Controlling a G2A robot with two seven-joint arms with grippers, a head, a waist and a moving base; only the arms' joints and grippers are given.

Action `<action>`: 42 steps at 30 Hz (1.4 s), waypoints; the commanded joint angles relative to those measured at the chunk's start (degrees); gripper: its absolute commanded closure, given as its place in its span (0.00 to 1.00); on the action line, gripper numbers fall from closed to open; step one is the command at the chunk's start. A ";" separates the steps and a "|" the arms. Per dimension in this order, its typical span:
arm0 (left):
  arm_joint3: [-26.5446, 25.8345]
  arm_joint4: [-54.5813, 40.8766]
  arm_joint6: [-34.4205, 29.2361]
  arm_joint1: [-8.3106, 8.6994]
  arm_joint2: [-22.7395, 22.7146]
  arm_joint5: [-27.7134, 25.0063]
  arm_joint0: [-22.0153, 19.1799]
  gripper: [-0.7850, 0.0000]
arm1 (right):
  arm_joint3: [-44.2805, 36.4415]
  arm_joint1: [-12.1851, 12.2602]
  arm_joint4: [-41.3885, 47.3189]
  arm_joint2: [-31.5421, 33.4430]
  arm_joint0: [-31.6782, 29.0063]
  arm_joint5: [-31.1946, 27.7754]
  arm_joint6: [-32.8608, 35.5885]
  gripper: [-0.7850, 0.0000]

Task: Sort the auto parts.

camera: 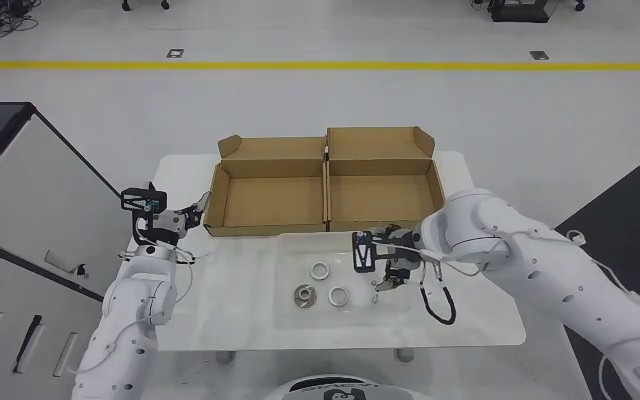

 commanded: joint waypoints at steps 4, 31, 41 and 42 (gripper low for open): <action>0.00 0.00 0.00 0.00 0.00 0.00 0.00 0.00 | 0.96 0.63 0.54 -3.84 2.30 -0.45 -0.45 0.00; 0.00 0.00 0.00 0.00 0.00 0.00 0.00 0.00 | 5.73 -0.87 -0.57 -12.57 5.74 -2.29 -2.55 0.00; 0.00 0.00 0.00 0.00 0.00 0.00 0.00 0.00 | 7.52 -2.03 -1.42 -13.34 5.95 -2.38 -2.94 0.00; 0.00 0.00 0.00 0.00 0.00 0.00 0.00 0.00 | 7.67 -2.12 -1.59 -13.46 5.89 -2.42 -2.85 0.00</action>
